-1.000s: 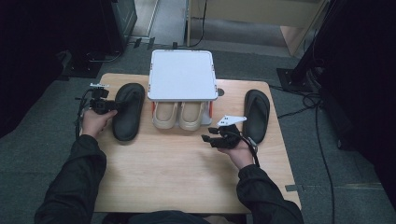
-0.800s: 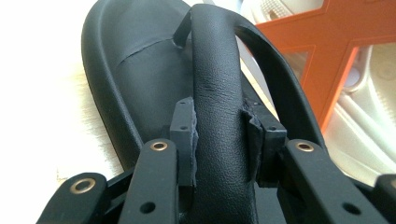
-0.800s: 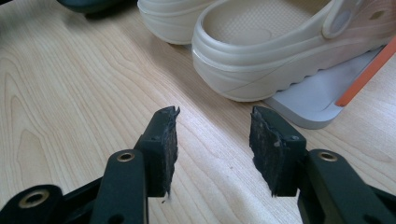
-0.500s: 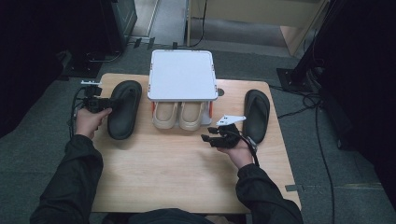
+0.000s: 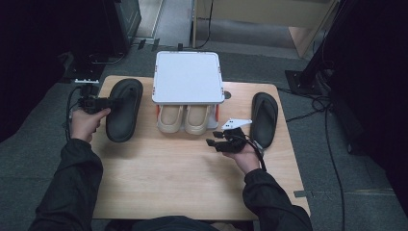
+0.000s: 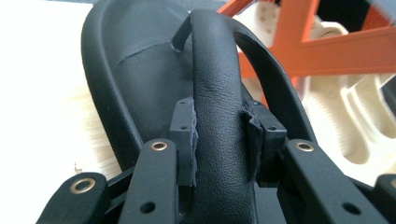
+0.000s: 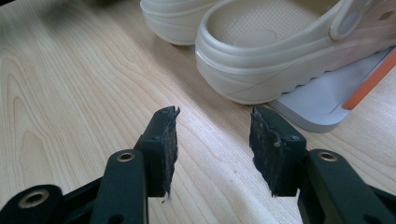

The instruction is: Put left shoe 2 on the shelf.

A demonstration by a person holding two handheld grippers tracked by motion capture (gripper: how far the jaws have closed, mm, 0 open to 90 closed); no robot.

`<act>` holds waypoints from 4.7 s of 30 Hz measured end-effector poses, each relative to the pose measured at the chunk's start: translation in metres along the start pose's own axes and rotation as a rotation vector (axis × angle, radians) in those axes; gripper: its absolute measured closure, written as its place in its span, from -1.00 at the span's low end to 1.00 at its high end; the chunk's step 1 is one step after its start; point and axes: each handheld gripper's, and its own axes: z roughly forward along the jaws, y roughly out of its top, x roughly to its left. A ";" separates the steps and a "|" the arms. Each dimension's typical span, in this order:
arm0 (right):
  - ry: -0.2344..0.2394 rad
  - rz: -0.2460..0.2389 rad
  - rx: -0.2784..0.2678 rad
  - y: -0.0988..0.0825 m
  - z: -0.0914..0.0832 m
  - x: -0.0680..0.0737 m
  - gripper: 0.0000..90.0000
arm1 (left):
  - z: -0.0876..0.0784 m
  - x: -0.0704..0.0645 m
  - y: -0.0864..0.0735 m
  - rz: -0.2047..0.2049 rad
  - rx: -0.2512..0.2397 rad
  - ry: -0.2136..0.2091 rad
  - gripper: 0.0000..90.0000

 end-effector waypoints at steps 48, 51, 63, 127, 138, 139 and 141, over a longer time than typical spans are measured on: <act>0.014 -0.007 -0.008 0.002 0.000 0.003 0.16 | -0.034 -0.074 0.110 0.042 -0.035 0.020 0.52; 0.012 -0.011 -0.014 0.002 -0.001 0.002 0.16 | -0.030 -0.081 0.117 0.046 -0.031 0.016 0.52; 0.020 -0.005 -0.018 0.002 -0.002 0.003 0.16 | -0.005 -0.110 0.141 0.066 -0.018 0.010 0.52; -0.023 0.021 -0.053 0.001 -0.019 -0.013 0.15 | 0.053 -0.134 0.134 0.104 0.015 0.007 0.28; -0.078 0.085 -0.083 -0.004 -0.034 -0.035 0.11 | 0.037 -0.115 0.119 0.107 0.016 0.020 0.25; -0.084 0.087 -0.090 -0.005 -0.036 -0.037 0.11 | 0.036 -0.114 0.117 0.108 0.018 0.021 0.25; -0.096 0.100 -0.100 -0.006 -0.039 -0.042 0.11 | 0.035 -0.111 0.113 0.108 0.020 0.023 0.26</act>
